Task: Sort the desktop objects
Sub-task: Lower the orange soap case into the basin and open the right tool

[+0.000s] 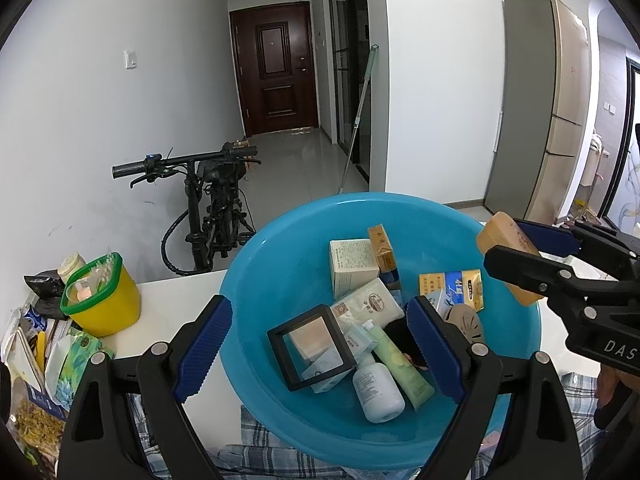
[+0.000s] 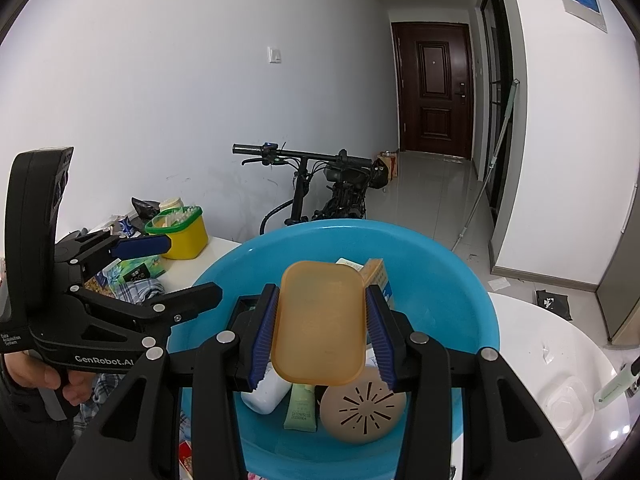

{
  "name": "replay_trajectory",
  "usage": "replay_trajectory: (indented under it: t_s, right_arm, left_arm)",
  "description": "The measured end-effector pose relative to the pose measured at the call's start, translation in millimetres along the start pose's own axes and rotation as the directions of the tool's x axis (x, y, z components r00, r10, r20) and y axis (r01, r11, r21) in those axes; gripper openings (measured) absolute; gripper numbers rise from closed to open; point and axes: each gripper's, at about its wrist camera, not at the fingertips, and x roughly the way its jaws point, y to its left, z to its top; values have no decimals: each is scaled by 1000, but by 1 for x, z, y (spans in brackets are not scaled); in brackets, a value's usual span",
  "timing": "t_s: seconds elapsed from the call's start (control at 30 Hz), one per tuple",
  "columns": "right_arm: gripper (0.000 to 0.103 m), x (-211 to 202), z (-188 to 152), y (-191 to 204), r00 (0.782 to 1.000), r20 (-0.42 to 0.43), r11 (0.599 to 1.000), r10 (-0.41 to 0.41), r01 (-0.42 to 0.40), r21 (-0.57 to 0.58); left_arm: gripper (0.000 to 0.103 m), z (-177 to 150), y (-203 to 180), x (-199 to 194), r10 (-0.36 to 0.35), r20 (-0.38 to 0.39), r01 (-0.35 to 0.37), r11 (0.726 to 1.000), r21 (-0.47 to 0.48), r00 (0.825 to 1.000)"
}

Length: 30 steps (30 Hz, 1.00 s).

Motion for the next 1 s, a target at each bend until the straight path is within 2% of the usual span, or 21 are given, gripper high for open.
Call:
replay_trajectory:
  t_s: [1.0]
  right_arm:
    - [42,-1,6,6,1000,9,1000,0,0,-8]
  left_arm:
    - [91,-1,4,3,2,-11,-2,1000,-4,1000]
